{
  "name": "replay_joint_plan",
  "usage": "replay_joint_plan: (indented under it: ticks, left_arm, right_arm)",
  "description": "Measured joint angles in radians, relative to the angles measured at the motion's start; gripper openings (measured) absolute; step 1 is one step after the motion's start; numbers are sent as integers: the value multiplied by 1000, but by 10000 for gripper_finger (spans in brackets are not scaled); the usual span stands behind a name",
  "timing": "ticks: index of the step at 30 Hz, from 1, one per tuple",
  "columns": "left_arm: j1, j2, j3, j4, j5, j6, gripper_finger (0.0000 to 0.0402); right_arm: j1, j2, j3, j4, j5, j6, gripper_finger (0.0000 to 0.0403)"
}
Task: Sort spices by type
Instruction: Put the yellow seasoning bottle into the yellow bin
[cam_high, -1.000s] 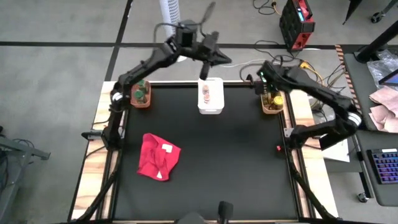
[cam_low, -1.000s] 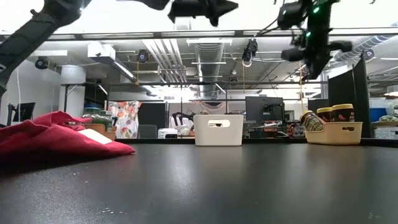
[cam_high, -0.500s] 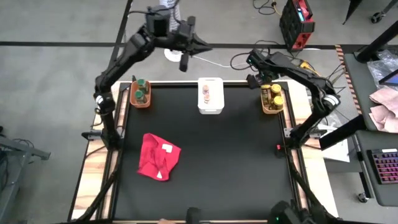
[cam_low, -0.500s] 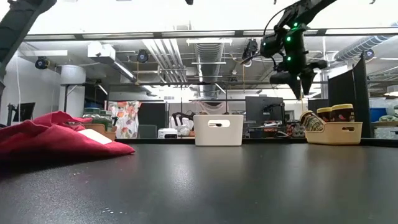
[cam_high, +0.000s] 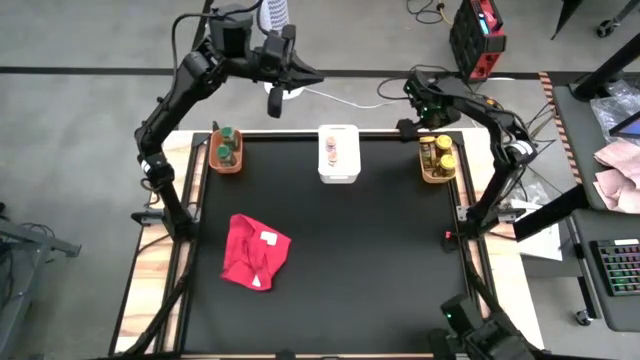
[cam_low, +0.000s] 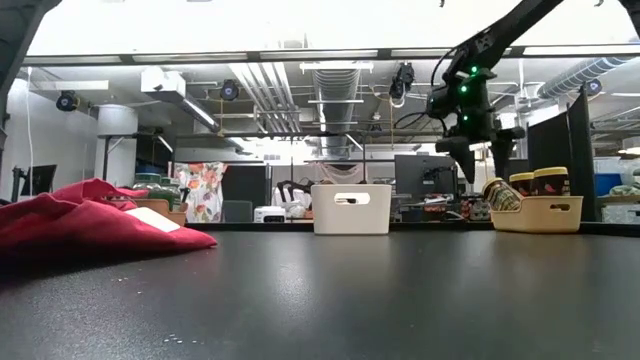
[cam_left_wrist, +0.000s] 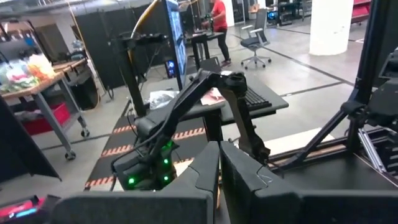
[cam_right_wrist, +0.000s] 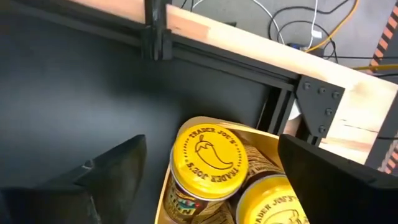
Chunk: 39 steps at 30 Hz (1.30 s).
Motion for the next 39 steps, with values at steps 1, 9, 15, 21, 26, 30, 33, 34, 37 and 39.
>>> replay_joint_plan:
  ticks: [1,9,15,21,26,30,33,34,37,39]
  left_arm:
    - [0,0,0,-3,0,0,0]
    - [0,1,0,-10,0,5,0]
    - [0,2,0,-10,0,5,0]
    - [0,2,0,-10,0,5,0]
    - [0,2,0,-19,0,5,0]
    - [0,2,0,-19,0,5,0]
    - [0,2,0,-19,0,11,0]
    - [0,2,0,-19,0,11,0]
    - [0,3,0,-19,0,11,0]
    - [0,3,0,-19,0,12,0]
  right_arm:
    - [0,6,0,0,-1,-7,355]
    - [2,29,0,-35,-1,-17,359]
    - [2,24,0,-67,-1,-10,359]
    - [5,27,-9,-47,-1,4,359]
    - [5,27,-34,-49,-1,-3,359]
    - [5,27,-55,-38,-1,-19,359]
    - [5,27,-65,-20,-2,-24,353]
    - [5,27,-67,-12,-2,-27,349]
    - [5,27,-69,1,-2,-30,333]
    - [5,27,-69,12,-2,-29,320]
